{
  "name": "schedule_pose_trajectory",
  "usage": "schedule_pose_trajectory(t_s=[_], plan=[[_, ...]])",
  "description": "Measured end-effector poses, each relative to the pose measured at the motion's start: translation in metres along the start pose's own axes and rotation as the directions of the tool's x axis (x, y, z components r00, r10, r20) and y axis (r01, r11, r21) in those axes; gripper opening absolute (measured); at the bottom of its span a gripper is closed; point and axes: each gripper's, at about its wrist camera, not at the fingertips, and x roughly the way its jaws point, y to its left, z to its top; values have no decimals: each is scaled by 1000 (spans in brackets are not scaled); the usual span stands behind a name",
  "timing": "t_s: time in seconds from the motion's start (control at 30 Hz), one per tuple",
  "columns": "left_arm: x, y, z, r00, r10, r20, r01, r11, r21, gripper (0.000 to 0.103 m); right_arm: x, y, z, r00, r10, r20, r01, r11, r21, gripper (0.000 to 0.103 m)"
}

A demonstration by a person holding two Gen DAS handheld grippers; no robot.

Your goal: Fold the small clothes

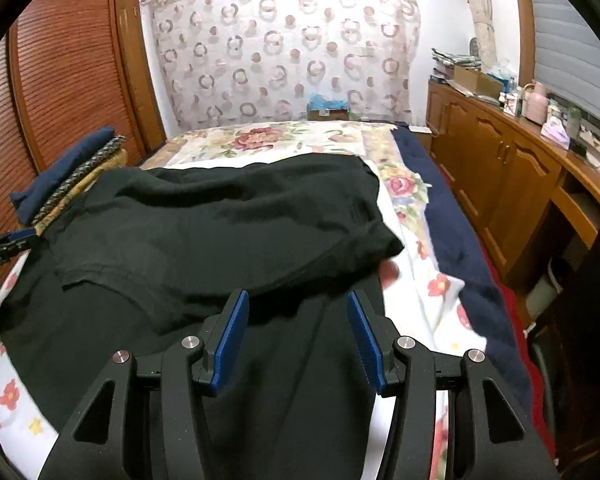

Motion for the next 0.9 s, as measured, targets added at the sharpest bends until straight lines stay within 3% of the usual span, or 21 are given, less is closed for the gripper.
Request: schedule_pose_trajectory(t_s=[0.1, 0.27, 0.5, 0.9], plan=[[8, 10, 2, 999, 24, -34, -25, 999, -28, 49, 10, -6, 7, 1000, 14, -15, -14, 1000, 21, 53], [8, 20, -6, 999, 29, -46, -31, 998, -56, 45, 24, -9, 13, 999, 17, -40, -16, 1000, 19, 53], [14, 19, -11, 995, 61, -73, -64, 997, -42, 45, 31, -14, 18, 998, 11, -63, -9, 1000, 22, 53], [32, 19, -5, 991, 46, -124, -51, 998, -35, 45, 35, -14, 19, 996, 26, -88, -24, 1000, 18, 53]])
